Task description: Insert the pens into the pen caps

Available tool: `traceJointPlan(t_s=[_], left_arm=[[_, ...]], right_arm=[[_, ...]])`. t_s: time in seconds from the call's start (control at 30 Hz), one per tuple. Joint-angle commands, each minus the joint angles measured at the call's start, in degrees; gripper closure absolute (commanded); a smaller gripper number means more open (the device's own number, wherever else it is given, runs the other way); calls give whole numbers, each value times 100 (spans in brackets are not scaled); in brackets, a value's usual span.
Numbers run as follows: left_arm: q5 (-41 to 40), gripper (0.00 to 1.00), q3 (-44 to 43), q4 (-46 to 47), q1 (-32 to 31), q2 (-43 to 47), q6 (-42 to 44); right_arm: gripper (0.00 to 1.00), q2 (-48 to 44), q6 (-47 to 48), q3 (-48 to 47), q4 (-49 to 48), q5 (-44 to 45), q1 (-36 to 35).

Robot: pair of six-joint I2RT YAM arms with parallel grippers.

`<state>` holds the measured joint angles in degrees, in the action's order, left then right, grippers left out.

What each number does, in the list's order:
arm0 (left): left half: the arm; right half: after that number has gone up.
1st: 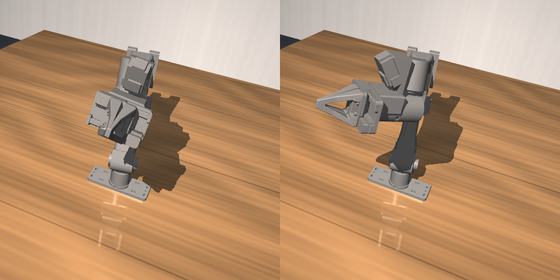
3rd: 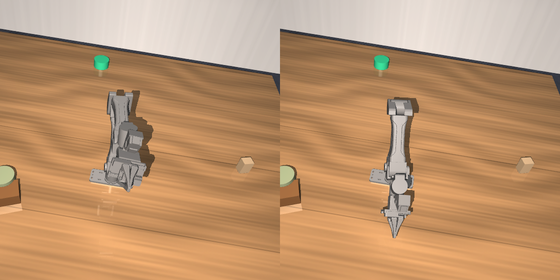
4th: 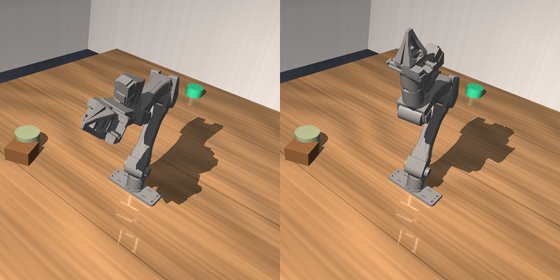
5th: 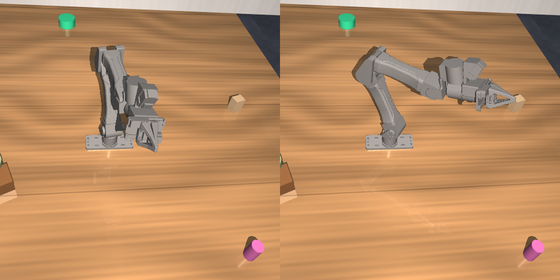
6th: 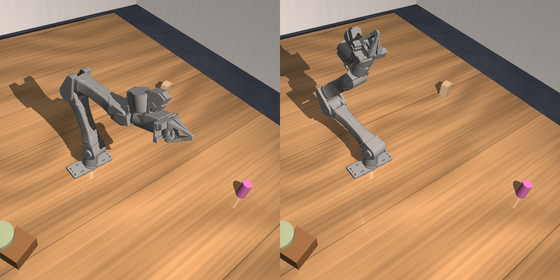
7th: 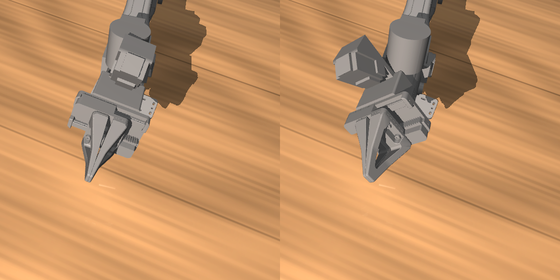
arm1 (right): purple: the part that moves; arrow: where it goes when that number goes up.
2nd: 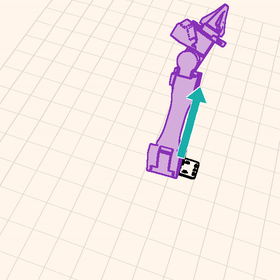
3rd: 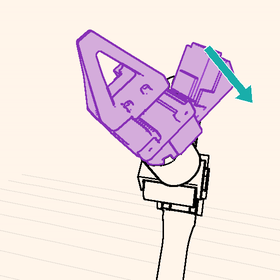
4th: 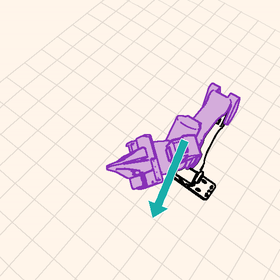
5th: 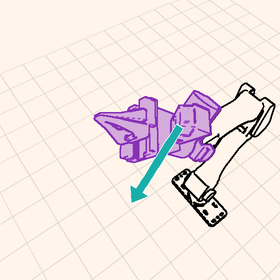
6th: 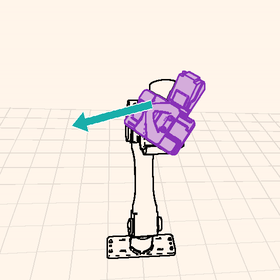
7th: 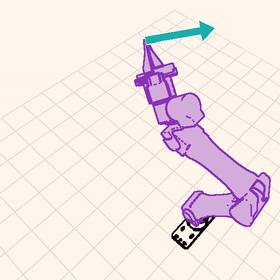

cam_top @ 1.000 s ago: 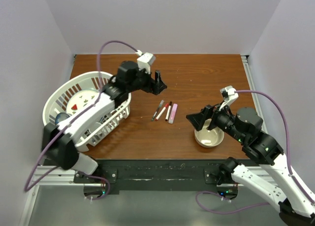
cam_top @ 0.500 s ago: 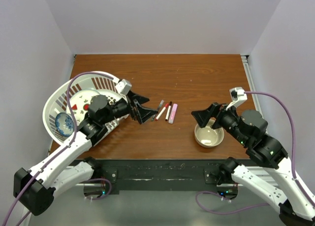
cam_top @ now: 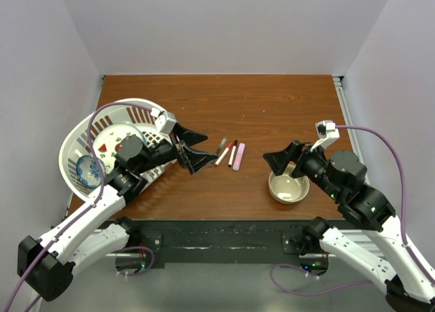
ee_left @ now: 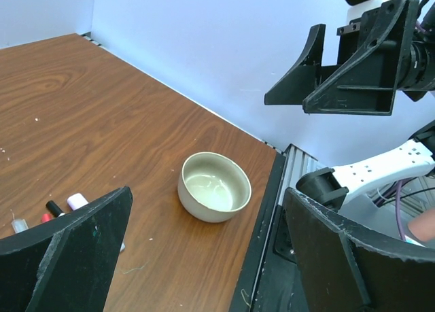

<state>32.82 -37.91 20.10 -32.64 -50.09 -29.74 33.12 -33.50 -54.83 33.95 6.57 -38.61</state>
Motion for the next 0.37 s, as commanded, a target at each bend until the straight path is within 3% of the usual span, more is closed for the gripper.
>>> traceJointPlan(t_s=[0.0, 0.33], left_arm=[[128, 0, -41, 389, 21, 95, -173], [181, 0, -59, 653, 21, 174, -392]], right_arm=[[4, 36, -43, -19, -56, 99, 3], [4, 36, 1, -72, -64, 11, 3]])
